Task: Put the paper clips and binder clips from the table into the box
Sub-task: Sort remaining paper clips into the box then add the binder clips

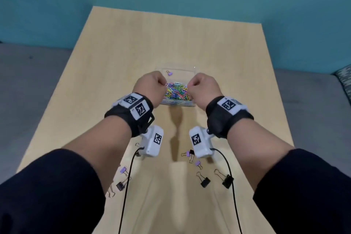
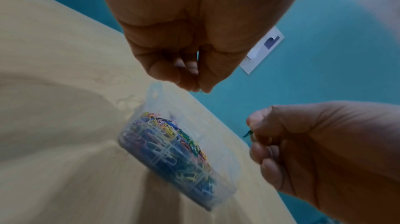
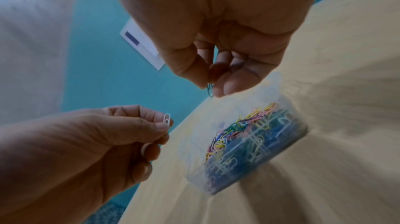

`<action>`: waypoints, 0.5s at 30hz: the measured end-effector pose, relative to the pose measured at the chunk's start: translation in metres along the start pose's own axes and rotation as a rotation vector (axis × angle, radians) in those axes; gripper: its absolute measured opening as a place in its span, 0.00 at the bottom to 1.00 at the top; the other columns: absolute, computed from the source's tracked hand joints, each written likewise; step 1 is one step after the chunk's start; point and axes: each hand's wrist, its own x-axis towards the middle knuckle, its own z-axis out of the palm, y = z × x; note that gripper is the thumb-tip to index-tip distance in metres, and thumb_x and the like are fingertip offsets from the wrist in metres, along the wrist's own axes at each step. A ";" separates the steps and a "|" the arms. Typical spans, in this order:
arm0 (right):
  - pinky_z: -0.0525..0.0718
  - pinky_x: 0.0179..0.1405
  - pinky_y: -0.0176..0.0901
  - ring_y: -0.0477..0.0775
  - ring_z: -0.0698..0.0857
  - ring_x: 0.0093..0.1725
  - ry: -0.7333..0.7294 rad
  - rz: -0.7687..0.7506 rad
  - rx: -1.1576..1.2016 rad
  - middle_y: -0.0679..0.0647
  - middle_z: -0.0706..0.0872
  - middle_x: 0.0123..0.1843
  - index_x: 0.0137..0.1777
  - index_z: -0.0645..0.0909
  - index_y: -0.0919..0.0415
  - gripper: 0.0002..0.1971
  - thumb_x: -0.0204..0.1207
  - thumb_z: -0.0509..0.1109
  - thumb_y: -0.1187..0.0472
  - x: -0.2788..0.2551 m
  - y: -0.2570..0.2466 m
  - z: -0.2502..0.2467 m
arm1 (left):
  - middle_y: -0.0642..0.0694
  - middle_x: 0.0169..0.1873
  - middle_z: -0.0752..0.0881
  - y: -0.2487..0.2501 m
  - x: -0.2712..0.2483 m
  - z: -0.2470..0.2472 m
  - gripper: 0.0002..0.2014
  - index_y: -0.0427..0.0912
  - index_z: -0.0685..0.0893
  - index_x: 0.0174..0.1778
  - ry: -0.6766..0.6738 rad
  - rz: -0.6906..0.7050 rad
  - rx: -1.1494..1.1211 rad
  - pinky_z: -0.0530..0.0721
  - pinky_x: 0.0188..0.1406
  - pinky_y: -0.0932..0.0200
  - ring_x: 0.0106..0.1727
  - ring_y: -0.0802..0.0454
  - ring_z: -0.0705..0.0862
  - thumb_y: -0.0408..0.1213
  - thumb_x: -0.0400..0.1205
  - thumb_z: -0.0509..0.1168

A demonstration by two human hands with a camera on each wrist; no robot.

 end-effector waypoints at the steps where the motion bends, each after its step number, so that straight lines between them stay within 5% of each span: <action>1: 0.88 0.41 0.59 0.60 0.84 0.34 -0.041 0.018 0.016 0.54 0.84 0.31 0.35 0.78 0.53 0.08 0.67 0.65 0.68 0.003 0.001 -0.002 | 0.50 0.32 0.83 -0.001 0.002 -0.002 0.05 0.46 0.85 0.40 -0.027 0.007 -0.054 0.77 0.39 0.58 0.40 0.46 0.82 0.31 0.73 0.67; 4: 0.87 0.40 0.64 0.66 0.87 0.39 -0.117 0.030 -0.065 0.59 0.85 0.37 0.41 0.74 0.49 0.08 0.70 0.65 0.65 -0.002 0.017 -0.014 | 0.50 0.33 0.84 -0.022 -0.004 -0.015 0.07 0.44 0.87 0.44 -0.009 0.016 -0.120 0.80 0.42 0.56 0.35 0.49 0.80 0.30 0.74 0.67; 7: 0.84 0.44 0.52 0.61 0.84 0.42 -0.148 -0.047 -0.365 0.57 0.85 0.44 0.48 0.75 0.52 0.08 0.73 0.61 0.65 -0.025 0.043 -0.035 | 0.47 0.36 0.85 -0.063 -0.024 -0.038 0.06 0.45 0.86 0.45 0.041 -0.027 0.045 0.76 0.41 0.59 0.38 0.49 0.81 0.31 0.76 0.66; 12: 0.81 0.40 0.47 0.51 0.80 0.41 -0.487 -0.011 -0.725 0.49 0.80 0.45 0.48 0.72 0.51 0.05 0.73 0.64 0.58 -0.089 0.094 -0.049 | 0.51 0.39 0.86 -0.126 -0.084 -0.061 0.06 0.50 0.84 0.46 -0.213 -0.235 0.401 0.78 0.38 0.58 0.40 0.51 0.83 0.38 0.77 0.63; 15: 0.77 0.37 0.45 0.50 0.79 0.41 -0.525 -0.032 -0.754 0.47 0.77 0.45 0.49 0.69 0.50 0.08 0.75 0.65 0.51 -0.113 0.111 -0.041 | 0.52 0.41 0.82 -0.146 -0.106 -0.060 0.09 0.50 0.83 0.51 -0.278 -0.243 0.413 0.76 0.36 0.58 0.40 0.53 0.81 0.42 0.75 0.67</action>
